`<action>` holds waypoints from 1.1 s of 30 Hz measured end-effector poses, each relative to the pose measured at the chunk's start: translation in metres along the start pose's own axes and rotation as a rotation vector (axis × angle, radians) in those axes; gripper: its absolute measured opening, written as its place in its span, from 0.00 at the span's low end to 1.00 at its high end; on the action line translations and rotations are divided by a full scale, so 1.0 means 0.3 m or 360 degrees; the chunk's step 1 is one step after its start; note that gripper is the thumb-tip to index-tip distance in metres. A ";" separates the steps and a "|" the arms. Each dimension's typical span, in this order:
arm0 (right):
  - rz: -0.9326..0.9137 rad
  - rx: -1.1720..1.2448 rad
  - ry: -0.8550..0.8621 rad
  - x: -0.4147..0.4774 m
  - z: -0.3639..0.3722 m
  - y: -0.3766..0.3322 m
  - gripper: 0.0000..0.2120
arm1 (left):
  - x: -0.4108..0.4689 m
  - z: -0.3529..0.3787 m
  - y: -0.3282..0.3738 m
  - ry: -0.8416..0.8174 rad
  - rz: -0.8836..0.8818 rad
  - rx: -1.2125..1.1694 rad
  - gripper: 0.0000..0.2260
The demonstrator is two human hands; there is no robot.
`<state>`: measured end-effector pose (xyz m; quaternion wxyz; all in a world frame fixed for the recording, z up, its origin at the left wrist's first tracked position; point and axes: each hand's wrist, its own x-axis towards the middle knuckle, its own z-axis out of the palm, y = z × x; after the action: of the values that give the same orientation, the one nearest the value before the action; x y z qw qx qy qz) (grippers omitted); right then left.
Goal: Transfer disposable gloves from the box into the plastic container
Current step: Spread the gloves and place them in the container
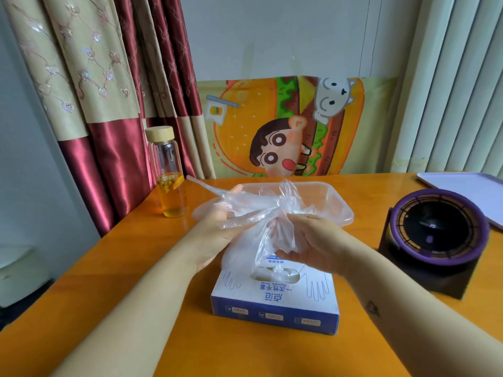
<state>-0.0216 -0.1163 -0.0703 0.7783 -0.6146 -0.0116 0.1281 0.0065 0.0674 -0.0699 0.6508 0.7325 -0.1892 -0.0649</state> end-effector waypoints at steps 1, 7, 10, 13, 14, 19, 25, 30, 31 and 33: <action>0.0026 -0.0027 -0.0043 0.004 -0.001 0.002 0.11 | 0.017 0.010 0.006 0.0055 0.0011 0.0032 0.37; -0.0221 -0.0048 0.0127 0.001 -0.022 -0.017 0.18 | 0.113 0.075 0.071 0.0590 -0.0070 0.0218 0.05; -0.0860 -0.0435 0.0455 -0.051 -0.022 -0.044 0.13 | 0.139 0.081 0.110 0.0726 -0.0127 0.0257 0.03; -0.1060 -0.1222 0.0256 -0.101 0.012 -0.075 0.07 | 0.183 0.082 0.129 0.0771 -0.0198 0.0332 0.08; -0.1039 -0.1465 0.0254 -0.093 0.018 -0.083 0.05 | 0.196 0.087 0.139 0.0766 -0.0222 0.0372 0.09; -0.0987 -0.1701 0.0509 0.062 -0.044 -0.133 0.16 | 0.255 0.095 0.142 0.0642 -0.0227 0.0444 0.10; -0.0556 -0.1840 0.0554 0.199 -0.206 -0.217 0.23 | 0.315 0.006 0.075 0.0458 -0.0370 0.0656 0.11; -0.0213 -0.2464 0.0367 0.274 -0.262 -0.201 0.32 | 0.372 -0.158 0.064 0.0638 -0.0198 0.0981 0.23; -0.0178 -0.2574 0.0341 0.280 -0.262 -0.194 0.33 | 0.369 -0.166 0.080 0.0819 -0.0013 0.1022 0.23; -0.0113 -0.2746 0.0300 0.308 -0.263 -0.174 0.33 | 0.366 -0.122 0.125 0.0920 0.0519 0.1188 0.19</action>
<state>0.0914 -0.1828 -0.0523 0.0419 -0.9974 -0.0594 -0.0012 0.1127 0.0586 -0.0112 0.3718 0.8643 -0.1235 0.3154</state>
